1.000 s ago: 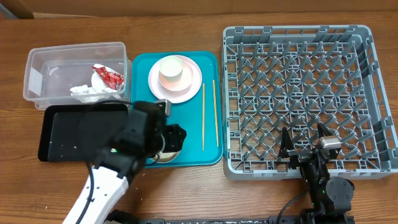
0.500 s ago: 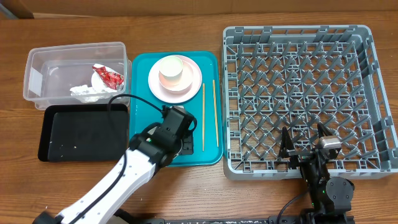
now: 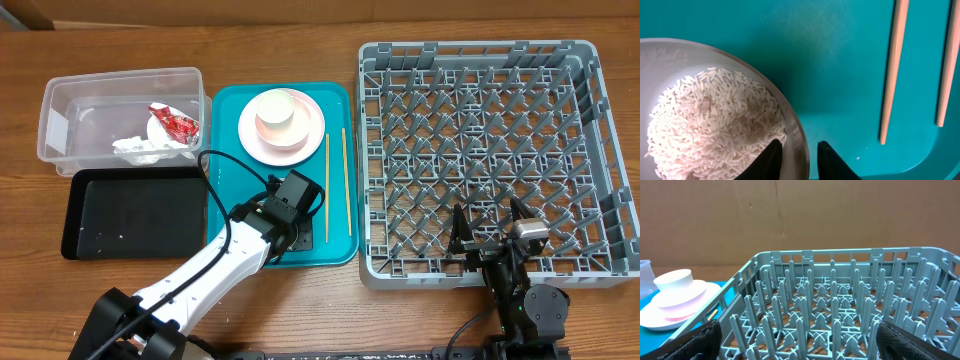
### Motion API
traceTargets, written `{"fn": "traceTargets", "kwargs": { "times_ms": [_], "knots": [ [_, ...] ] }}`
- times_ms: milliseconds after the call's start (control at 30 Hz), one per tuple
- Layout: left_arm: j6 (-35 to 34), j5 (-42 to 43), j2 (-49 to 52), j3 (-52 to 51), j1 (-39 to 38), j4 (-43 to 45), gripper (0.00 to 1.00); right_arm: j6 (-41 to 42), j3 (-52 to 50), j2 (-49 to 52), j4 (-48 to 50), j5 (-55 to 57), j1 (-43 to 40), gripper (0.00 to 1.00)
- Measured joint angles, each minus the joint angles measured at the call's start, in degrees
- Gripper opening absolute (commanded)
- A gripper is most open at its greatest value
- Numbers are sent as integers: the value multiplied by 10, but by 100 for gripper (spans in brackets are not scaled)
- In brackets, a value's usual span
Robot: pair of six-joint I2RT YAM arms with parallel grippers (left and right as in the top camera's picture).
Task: Sort waste into correct bins and load items into the dishwasher
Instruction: 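Reach the left gripper to the rice bowl rim and grasp it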
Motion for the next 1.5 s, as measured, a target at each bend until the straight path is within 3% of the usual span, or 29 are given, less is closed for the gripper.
{"fn": "traceTargets", "kwargs": {
  "times_ms": [200, 733, 933, 1300, 1500],
  "knots": [
    [-1, 0, 0, 0, 0, 11, 11, 0, 0, 0, 0, 0, 0, 100],
    [-2, -2, 1, 0, 0, -12, 12, 0, 0, 0, 0, 0, 0, 100],
    [-2, -2, 1, 0, 0, -12, 4, 0, 0, 0, 0, 0, 0, 100],
    [-2, -13, 1, 1, 0, 0, 4, 0, 0, 0, 0, 0, 0, 100],
    [-1, -12, 1, 40, 0, -39, 4, 0, 0, 0, 0, 0, 0, 100]
  ]
}}
